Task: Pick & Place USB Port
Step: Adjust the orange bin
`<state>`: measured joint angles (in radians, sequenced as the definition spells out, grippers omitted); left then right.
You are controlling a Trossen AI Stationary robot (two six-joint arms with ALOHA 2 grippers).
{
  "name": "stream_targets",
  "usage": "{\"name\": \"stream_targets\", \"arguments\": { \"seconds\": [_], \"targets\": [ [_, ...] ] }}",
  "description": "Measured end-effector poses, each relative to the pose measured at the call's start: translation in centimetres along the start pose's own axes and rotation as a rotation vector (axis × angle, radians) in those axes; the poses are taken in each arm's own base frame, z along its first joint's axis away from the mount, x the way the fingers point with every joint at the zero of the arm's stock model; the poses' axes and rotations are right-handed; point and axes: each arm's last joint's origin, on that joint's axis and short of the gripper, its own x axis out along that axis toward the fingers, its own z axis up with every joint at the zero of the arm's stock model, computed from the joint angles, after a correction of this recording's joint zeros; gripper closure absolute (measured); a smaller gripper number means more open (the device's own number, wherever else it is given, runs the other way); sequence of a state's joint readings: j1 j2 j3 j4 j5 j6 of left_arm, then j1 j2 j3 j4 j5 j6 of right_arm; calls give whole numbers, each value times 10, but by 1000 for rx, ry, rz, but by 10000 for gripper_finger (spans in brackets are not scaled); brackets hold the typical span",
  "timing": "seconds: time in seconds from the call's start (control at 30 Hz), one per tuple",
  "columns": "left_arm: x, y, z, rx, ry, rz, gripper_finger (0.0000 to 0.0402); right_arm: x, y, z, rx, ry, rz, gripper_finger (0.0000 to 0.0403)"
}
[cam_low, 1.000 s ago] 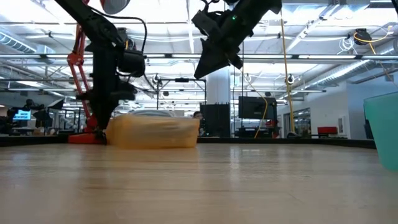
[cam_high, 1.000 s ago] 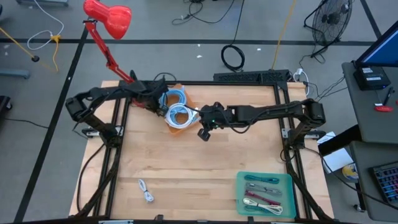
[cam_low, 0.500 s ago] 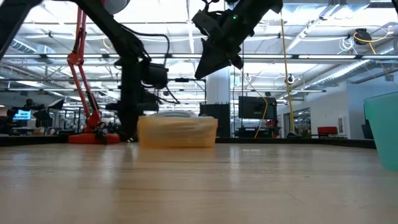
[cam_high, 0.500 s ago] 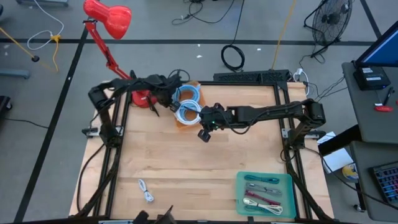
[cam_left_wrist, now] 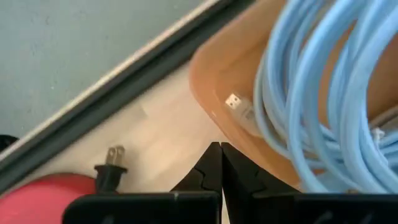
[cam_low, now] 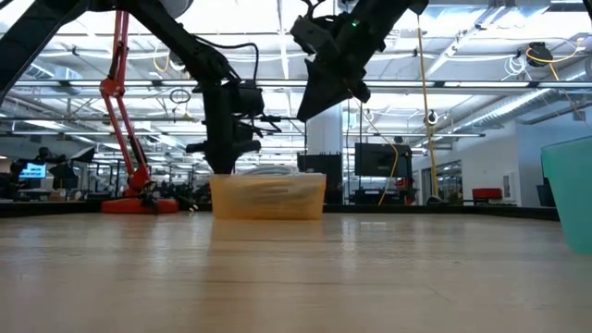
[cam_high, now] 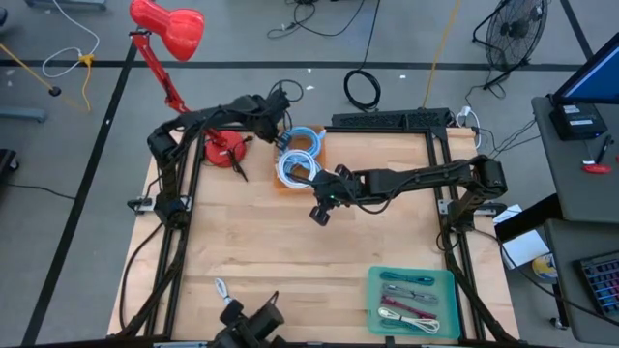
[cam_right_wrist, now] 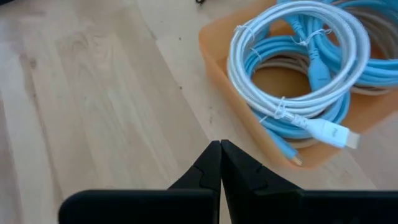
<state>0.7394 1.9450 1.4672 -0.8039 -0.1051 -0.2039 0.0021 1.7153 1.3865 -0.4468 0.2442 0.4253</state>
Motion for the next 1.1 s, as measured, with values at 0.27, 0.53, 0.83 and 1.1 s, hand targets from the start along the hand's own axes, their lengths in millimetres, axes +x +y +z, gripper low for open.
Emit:
{"name": "stream_targets", "arguments": {
  "seconds": [0.27,0.53,0.83,1.1],
  "targets": [
    [-21,18,-14,49,142,111,401,0,-1,-2,3,11,-24,403],
    [-106,-21,-52,257,46,-158,401,-8,-4,-2,0,24,-31,403],
    [-91,-100,-131,500,25,-299,402,-49,-20,-13,99,-37,-76,403],
    [-67,-134,-159,512,-158,-358,402,-79,-46,-48,263,-117,-102,403]
  ]
}}
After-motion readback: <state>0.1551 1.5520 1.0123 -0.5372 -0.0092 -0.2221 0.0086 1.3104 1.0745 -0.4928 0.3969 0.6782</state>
